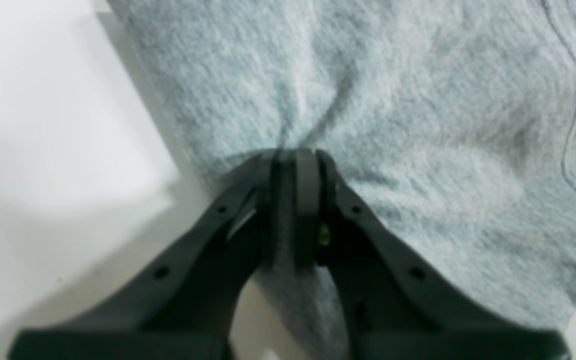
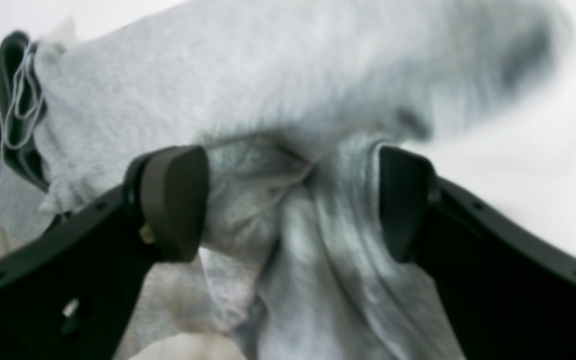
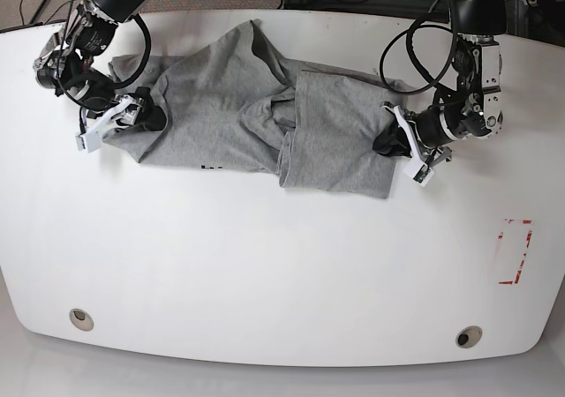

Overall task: Layout the t-shirt on the table in an organized manner, then fold the t-shirt properly
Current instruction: 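Regrasp the shirt end with the right gripper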

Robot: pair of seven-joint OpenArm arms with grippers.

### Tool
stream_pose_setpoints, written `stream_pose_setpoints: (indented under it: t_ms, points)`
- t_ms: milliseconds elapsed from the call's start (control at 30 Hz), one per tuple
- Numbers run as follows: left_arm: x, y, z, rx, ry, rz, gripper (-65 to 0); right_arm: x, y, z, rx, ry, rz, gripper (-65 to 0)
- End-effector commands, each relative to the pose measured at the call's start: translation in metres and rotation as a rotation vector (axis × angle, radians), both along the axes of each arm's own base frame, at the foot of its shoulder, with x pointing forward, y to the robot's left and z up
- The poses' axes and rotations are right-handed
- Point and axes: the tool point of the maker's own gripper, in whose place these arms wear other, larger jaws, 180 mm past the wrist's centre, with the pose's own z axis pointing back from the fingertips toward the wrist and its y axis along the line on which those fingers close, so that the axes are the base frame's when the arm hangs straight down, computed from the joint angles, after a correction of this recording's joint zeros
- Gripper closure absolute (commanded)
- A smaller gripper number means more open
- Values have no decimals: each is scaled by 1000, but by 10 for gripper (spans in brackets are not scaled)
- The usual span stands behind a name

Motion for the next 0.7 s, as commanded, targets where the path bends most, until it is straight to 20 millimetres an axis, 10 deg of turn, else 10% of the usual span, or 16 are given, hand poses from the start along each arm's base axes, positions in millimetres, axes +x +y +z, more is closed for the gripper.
stream_pose_setpoints:
  t_ms: [0,200,433,667]
  points:
    - [-15,24,-21,144,94,-3,-46,0,1,-1,-17,12,22,-499]
    - [-15,24,-21,144,94,-3,-46,1,3,-2,-18,11,27,-384]
    - [-15,24,-21,144,94,-1,-46,3,4,0,-19,7,32,0]
    - [-15,21,-22,144,97,-4,-46,8,1,9,-46,-21,39,-5]
